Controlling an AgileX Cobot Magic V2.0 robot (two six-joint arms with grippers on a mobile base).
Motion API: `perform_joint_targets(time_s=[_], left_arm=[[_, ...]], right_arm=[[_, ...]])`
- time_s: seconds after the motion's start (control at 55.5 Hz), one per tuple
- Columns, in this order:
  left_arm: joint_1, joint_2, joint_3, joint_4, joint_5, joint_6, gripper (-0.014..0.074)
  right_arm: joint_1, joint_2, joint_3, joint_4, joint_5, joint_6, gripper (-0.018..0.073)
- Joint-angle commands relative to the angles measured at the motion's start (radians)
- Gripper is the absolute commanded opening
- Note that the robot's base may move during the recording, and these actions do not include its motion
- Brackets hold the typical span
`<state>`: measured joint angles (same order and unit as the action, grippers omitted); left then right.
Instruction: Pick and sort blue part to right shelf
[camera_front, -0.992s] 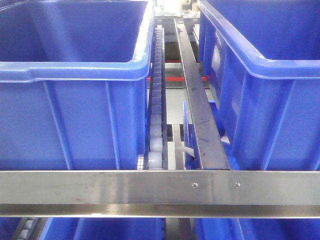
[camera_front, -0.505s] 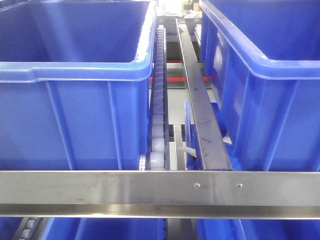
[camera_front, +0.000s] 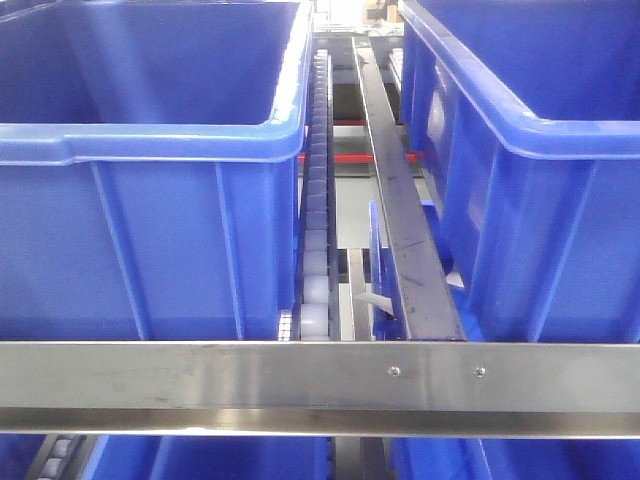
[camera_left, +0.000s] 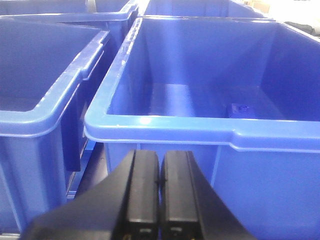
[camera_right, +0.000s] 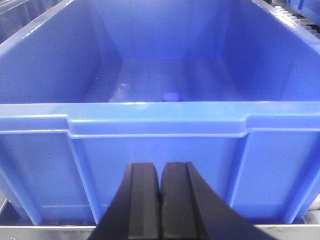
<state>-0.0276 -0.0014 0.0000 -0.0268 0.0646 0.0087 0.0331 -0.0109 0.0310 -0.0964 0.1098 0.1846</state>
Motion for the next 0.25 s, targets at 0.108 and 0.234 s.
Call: perform_joint_targets(time_s=[0.108, 0.234], left_arm=[[0.001, -0.025, 0.037, -0.010, -0.081, -0.001, 0.0124], [0.001, -0.025, 0.037, -0.010, -0.081, -0.001, 0.0124]], right_arm=[[-0.004, -0.018, -0.009, 0.004, -0.078, -0.008, 0.0048], [-0.004, -0.018, -0.009, 0.004, -0.078, -0.008, 0.0048]])
